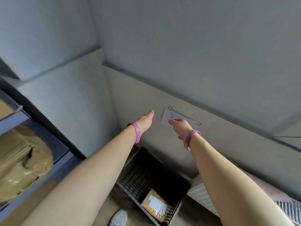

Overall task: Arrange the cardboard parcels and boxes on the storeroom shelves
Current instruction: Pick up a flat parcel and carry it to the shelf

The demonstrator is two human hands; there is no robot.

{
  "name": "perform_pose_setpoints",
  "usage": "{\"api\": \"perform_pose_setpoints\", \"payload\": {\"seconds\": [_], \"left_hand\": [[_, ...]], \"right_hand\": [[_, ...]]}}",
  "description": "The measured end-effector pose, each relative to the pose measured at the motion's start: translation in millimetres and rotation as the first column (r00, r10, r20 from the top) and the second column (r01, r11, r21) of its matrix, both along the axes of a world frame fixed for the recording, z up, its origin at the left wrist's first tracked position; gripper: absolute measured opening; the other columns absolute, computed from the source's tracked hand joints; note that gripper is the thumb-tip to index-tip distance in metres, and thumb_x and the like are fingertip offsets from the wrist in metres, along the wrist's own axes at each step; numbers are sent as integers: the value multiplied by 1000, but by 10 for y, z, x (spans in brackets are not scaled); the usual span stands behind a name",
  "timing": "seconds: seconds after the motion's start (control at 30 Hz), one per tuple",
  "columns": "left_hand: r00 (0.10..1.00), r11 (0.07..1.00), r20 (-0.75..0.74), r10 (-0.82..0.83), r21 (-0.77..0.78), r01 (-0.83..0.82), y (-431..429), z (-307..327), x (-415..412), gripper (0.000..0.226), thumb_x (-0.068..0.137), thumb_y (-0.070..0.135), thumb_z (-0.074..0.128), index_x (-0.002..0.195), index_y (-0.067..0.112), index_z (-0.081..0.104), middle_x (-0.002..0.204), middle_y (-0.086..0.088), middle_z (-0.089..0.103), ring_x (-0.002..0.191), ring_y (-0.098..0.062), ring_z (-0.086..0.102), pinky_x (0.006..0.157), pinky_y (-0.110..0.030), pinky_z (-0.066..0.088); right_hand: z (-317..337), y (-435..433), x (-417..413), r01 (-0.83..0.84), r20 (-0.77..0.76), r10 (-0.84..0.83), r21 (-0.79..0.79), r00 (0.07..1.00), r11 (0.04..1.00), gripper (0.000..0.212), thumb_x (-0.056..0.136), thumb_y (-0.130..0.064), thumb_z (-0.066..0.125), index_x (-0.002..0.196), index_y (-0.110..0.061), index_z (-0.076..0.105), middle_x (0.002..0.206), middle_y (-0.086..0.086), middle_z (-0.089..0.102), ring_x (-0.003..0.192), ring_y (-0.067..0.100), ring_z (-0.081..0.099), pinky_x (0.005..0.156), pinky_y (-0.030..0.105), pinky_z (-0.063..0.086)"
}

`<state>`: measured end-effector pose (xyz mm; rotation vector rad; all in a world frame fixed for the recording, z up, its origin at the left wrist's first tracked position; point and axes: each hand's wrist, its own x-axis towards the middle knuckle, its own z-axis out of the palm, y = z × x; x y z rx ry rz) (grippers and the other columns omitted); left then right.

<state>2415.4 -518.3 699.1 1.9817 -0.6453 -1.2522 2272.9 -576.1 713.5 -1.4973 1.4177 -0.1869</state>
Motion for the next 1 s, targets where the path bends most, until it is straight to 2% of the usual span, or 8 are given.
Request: {"api": "perform_pose_setpoints", "payload": {"seconds": [0.1, 0.27, 0.4, 0.47, 0.63, 0.8, 0.9, 1.0], "left_hand": [[991, 990, 61, 116, -83, -110, 313, 549, 123, 64, 105, 54, 30, 155, 13, 33, 160, -5, 35, 148, -26, 32, 122, -40, 21], [934, 935, 181, 309, -238, -263, 1114, 1442, 456, 49, 106, 39, 42, 144, 9, 49, 139, -10, 53, 138, -27, 44, 104, -32, 34], [843, 852, 222, 491, -327, -410, 1938, 2051, 717, 40, 104, 40, 45, 132, 13, 57, 120, -5, 55, 116, -21, 51, 99, -31, 37], [791, 798, 223, 570, -381, -467, 2434, 2309, 801, 32, 104, 40, 45, 125, 19, 58, 121, 0, 56, 114, -19, 53, 102, -29, 40], [633, 665, 241, 736, -435, -607, 4001, 2748, 883, 56, 105, 45, 43, 151, 14, 39, 153, -6, 43, 142, -25, 38, 114, -35, 29], [410, 463, 219, 886, -487, -741, 5853, 2925, 765, 57, 104, 48, 43, 151, 16, 39, 152, -6, 44, 142, -25, 38, 113, -36, 30], [232, 312, 215, 949, -523, -793, 7087, 3002, 572, 67, 94, 59, 51, 146, 18, 45, 141, 2, 48, 136, -21, 42, 113, -33, 31], [57, 177, 242, 968, -508, -843, 8291, 3058, 286, 51, 105, 46, 41, 146, 16, 45, 140, -4, 50, 136, -23, 43, 106, -31, 32]], "right_hand": [[521, 152, 194, -142, 26, 144, -63, 989, 988, 43, 101, -23, 48, 133, 7, 54, 137, 22, 56, 128, 38, 51, 105, 44, 43], [1317, 618, 699, -364, 90, 382, -168, 920, 916, 45, 101, -29, 50, 134, 2, 54, 108, 11, 55, 99, 29, 52, 105, 47, 43], [1824, 1227, 1199, -498, 136, 542, -259, 829, 828, 47, 101, -29, 50, 135, 4, 51, 137, 21, 56, 124, 39, 53, 105, 47, 42], [2038, 1662, 1486, -562, 163, 623, -302, 765, 770, 49, 102, -32, 50, 137, 2, 50, 139, 19, 55, 124, 37, 53, 103, 44, 43], [2468, 3117, 2091, -746, 178, 821, -347, 543, 569, 47, 100, -38, 53, 139, -12, 52, 132, 9, 57, 118, 29, 55, 97, 42, 47], [2715, 4972, 2303, -881, 168, 948, -353, 270, 314, 54, 99, -41, 55, 145, -15, 44, 140, 7, 51, 122, 30, 52, 96, 42, 47], [2869, 6165, 2269, -903, 193, 976, -392, 105, 174, 26, 103, -30, 51, 123, -15, 53, 115, 3, 58, 99, 23, 55, 85, 32, 49], [2963, 7332, 2188, -904, 181, 982, -426, -52, 31, 34, 102, -30, 51, 134, -17, 50, 128, 6, 53, 117, 29, 50, 97, 42, 45]]}}
